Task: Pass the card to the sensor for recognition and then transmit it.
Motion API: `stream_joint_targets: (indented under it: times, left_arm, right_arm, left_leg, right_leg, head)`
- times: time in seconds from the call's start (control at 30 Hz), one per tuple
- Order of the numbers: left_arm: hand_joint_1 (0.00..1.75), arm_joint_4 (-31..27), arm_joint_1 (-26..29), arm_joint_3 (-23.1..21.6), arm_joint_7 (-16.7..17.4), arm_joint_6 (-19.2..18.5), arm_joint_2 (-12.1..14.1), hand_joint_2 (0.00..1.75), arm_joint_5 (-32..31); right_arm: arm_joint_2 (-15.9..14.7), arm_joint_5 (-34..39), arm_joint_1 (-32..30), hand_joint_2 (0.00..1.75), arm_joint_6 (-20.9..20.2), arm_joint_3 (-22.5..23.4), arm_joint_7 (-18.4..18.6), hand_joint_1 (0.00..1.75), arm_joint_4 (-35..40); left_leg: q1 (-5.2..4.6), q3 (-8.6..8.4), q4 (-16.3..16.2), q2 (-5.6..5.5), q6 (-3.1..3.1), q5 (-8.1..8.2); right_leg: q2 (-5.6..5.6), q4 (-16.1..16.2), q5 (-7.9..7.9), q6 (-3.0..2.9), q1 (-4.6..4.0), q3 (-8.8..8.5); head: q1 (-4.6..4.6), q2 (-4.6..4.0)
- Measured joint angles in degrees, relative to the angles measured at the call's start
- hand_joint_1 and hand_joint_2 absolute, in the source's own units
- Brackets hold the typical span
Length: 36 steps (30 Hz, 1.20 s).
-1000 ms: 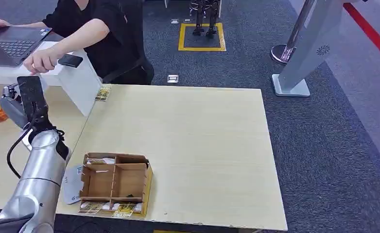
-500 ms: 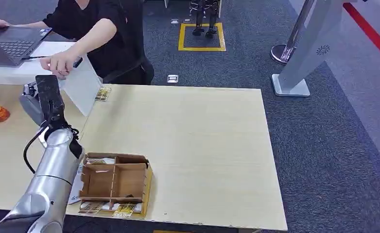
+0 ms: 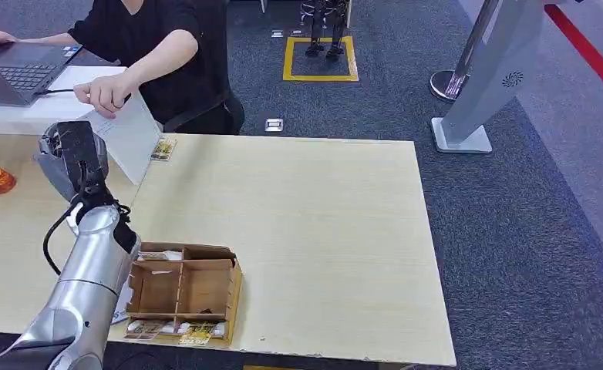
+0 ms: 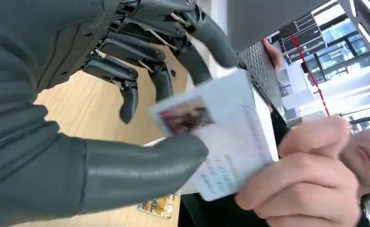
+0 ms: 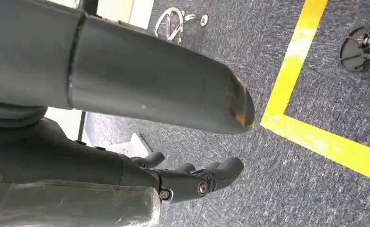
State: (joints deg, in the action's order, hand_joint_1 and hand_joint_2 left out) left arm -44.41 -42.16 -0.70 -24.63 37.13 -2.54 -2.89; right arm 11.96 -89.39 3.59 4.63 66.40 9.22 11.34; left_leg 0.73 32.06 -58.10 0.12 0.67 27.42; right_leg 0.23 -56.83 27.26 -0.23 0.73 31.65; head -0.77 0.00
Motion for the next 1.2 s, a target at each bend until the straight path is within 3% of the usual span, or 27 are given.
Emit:
stream_joint_targets:
  times: [0.23, 0.27, 0.43, 0.47, 0.5, 0.67, 0.83, 0.87, 1.03, 1.2]
  left_arm:
    - [0.0, -0.3, 0.6, -0.7, -0.2, -0.7, 0.0, 1.75, 2.5]
    - [0.0, -0.7, 1.1, -1.0, -0.4, -1.2, 0.0, 0.0, 3.6]
    - [0.0, -8.0, 7.1, -3.9, -1.2, -2.2, 0.0, 0.0, 9.0]
    - [0.0, -10.3, 8.8, -4.8, -1.4, -2.1, 0.0, 0.0, 9.4]
    - [0.0, -12.4, 10.7, -5.7, -1.6, -1.9, 0.1, 0.0, 9.8]
    - [0.0, -23.4, 18.6, -9.9, -3.1, -0.4, 0.5, 0.0, 10.7]
    - [0.0, -36.9, 30.8, -14.4, -5.5, 0.4, 1.7, 0.0, 10.4]
    - [0.0, -38.7, 32.6, -15.0, -5.7, 0.5, 2.0, 0.0, 10.2]
    - [0.0, -46.7, 41.0, -17.8, -6.4, 0.5, 2.7, 0.0, 10.1]
    - [0.0, -51.1, 45.0, -19.6, -7.0, 0.5, 3.4, 0.0, 9.3]
  right_arm:
    - [0.0, 0.3, 0.0, 0.0, 0.1, 0.0, 0.0, 0.0, 0.0]
    - [0.0, 0.5, 0.0, 0.0, 0.2, 0.0, 0.0, 0.0, 0.0]
    - [0.0, 2.0, -0.2, 0.0, 0.6, 0.1, 0.0, 0.0, 0.0]
    - [0.0, 2.2, -0.2, 0.0, 0.7, 0.2, 0.0, 0.79, 0.0]
    - [0.0, 2.6, -0.3, 0.0, 0.9, 0.3, 0.0, 1.75, 0.0]
    - [0.1, 3.8, -0.6, 0.0, 2.3, 1.0, -0.3, 1.75, 0.0]
    - [0.8, 5.2, -1.1, 0.0, 4.9, 2.1, -0.9, 1.71, 0.1]
    - [0.9, 5.3, -1.1, 0.0, 5.6, 2.3, -1.1, 0.0, 0.1]
    - [1.6, 6.4, -1.6, 0.0, 7.1, 3.4, -1.3, 0.0, 0.9]
    - [2.2, 6.9, -1.7, 0.0, 7.2, 4.2, -1.0, 0.0, 1.6]
  left_leg:
    - [0.0, 0.0, 0.0, 0.0, 0.0, 0.0]
    - [0.0, 0.0, 0.0, 0.0, 0.0, 0.0]
    - [0.0, 0.01, 0.0, 0.0, 0.0, 0.01]
    - [-0.01, 0.02, 0.0, 0.0, -0.01, 0.02]
    - [-0.01, 0.02, 0.0, 0.0, -0.02, 0.03]
    - [-0.02, 0.08, 0.0, 0.0, -0.07, 0.06]
    - [-0.04, 0.02, 0.1, 0.14, -0.06, 0.14]
    - [-0.03, 0.05, 0.1, 0.15, -0.06, 0.14]
    - [-0.03, 0.08, 0.1, 0.13, -0.05, 0.17]
    - [-0.03, 0.09, 0.1, 0.08, -0.05, 0.17]
  right_leg:
    - [0.0, 0.0, 0.0, 0.0, 0.0, -0.01]
    - [0.0, 0.0, 0.0, 0.0, 0.0, -0.01]
    - [0.01, 0.0, 0.01, 0.0, 0.0, 0.0]
    - [0.01, 0.0, 0.02, 0.01, 0.0, 0.0]
    - [0.0, 0.0, 0.03, 0.02, 0.0, 0.0]
    - [-0.02, 0.0, 0.04, 0.03, 0.0, 0.01]
    - [0.13, 0.0, 0.08, 0.04, 0.01, 0.03]
    - [0.12, 0.0, 0.08, 0.04, 0.01, 0.05]
    - [0.08, 0.1, 0.1, 0.06, 0.01, 0.08]
    - [0.01, 0.1, 0.1, 0.07, 0.01, 0.06]
  head:
    - [-0.02, 0.0]
    - [0.0, 0.0]
    - [0.0, 0.0]
    - [-0.02, 0.0]
    - [0.0, 0.0]
    - [0.07, 0.0]
    - [-0.17, 0.0]
    - [-0.28, 0.0]
    - [-0.28, 0.0]
    - [-0.26, 0.0]
